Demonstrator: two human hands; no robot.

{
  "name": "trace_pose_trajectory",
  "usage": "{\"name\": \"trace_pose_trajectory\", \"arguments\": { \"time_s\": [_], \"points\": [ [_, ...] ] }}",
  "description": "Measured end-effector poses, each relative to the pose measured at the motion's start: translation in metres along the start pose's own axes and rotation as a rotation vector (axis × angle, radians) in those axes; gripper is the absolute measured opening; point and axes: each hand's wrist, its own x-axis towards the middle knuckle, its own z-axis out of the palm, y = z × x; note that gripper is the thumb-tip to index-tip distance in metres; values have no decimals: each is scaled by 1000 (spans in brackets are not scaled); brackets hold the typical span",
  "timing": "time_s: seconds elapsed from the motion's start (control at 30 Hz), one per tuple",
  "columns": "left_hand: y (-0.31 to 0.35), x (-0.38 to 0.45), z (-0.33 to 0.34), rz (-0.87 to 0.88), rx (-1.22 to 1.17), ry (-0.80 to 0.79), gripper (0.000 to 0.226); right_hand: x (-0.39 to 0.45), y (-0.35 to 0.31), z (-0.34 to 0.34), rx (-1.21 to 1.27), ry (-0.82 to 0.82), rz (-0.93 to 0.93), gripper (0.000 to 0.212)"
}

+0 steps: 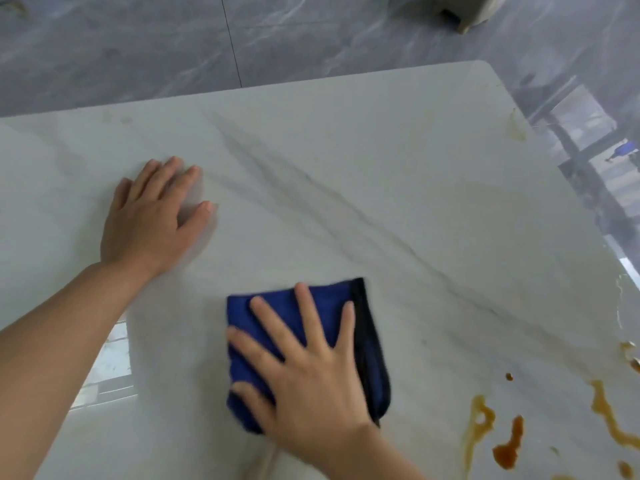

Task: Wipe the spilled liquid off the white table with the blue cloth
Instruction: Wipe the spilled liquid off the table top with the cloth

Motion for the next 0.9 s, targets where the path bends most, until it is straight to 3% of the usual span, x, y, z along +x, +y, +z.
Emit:
{"name": "trace_pose_trajectory", "arguments": {
  "time_s": [0.13,0.23,0.43,0.57,0.67,0.8,0.9],
  "points": [
    [1,0,0,-1,-9,-4,64,-33,44,-5,-118,136,263,53],
    [2,0,0,-6,-8,-3,64,-86,43,15,-169,179,221,56],
    [3,-1,-2,-5,-15,-11,66,-90,32,23,-204,128,4,45],
    [2,0,-1,0,-12,-6,66,-51,67,-8,-174,113,241,53],
    [1,0,-2,2,-12,-2,67,-55,89,-19,-201,-4,420,53],
    [1,0,-2,2,-12,-10,67,-97,93,-12,-119,-35,520,56],
    [1,1,-2,5,-12,2,68,-122,76,0,-114,-99,435,57]
  ]
}}
